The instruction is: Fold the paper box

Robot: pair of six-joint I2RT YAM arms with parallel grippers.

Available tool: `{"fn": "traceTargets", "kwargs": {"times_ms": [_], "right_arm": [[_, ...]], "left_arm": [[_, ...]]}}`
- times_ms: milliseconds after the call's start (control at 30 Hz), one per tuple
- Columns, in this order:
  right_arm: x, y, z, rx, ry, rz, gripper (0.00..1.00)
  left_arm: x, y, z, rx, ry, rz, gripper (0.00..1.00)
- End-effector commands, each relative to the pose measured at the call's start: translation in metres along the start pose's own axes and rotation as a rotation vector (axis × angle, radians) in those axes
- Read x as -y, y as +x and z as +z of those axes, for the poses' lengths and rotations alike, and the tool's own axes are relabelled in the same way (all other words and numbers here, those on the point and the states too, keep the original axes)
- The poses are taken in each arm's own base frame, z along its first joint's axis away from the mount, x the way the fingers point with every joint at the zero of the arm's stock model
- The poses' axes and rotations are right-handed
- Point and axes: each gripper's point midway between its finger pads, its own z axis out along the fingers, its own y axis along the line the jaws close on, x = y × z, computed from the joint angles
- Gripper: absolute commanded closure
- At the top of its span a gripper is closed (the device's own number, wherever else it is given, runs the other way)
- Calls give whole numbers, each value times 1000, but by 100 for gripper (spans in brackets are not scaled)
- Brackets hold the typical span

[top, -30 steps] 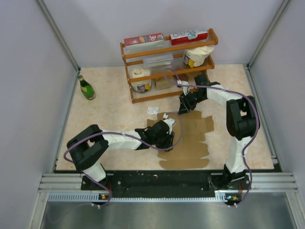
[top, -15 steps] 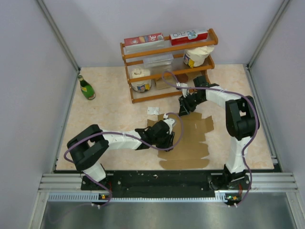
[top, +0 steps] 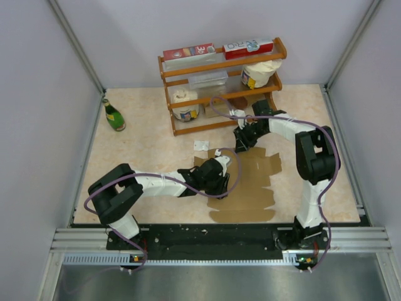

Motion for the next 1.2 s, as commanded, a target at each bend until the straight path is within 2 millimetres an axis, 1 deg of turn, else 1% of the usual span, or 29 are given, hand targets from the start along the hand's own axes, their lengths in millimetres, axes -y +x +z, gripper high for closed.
{"fn": "traceTargets", "kwargs": {"times_ms": [0,133,167,300,433,533,600,667,733,800,833,900,1033,1167], "right_arm": [[-10,-16,-7,41,-2,-113,62],[-14,-16,-9,52,-19,-156,62],[-14,-17,-10,55,-21,-163,62],[-17,-16,-9,54,-32,-165,63],[-18,-15,-9,54,-37,-166,69],[-18,-14,-8,50,-40,-166,75],[-18,-11,-7,45,-40,-160,78],[-18,-13,-8,49,-38,-162,82],[-19,-12,-8,46,-40,-158,85],[-19,-13,-10,50,-38,-157,88],[-20,-15,-12,55,-33,-160,90],[-23,-16,-15,60,-31,-161,91],[-31,-17,-24,73,-28,-161,93],[-46,-12,-35,86,-34,-152,95]], "left_arm": [[1,2,3,-14,2,13,60],[1,3,3,-15,4,15,60],[-2,9,2,-40,-10,13,60],[-2,8,2,-41,-10,17,60],[-1,6,2,-37,-8,22,60],[0,3,1,-33,-7,29,60],[2,-3,-3,-22,-12,35,60],[3,-13,-8,0,-21,44,59],[5,-24,-16,23,-33,53,59],[8,-39,-26,53,-35,62,59],[11,-45,-34,66,-29,66,58],[10,-62,-49,123,-53,68,58],[13,-91,-85,233,-64,70,55],[6,-110,-118,316,-89,62,53]]}}
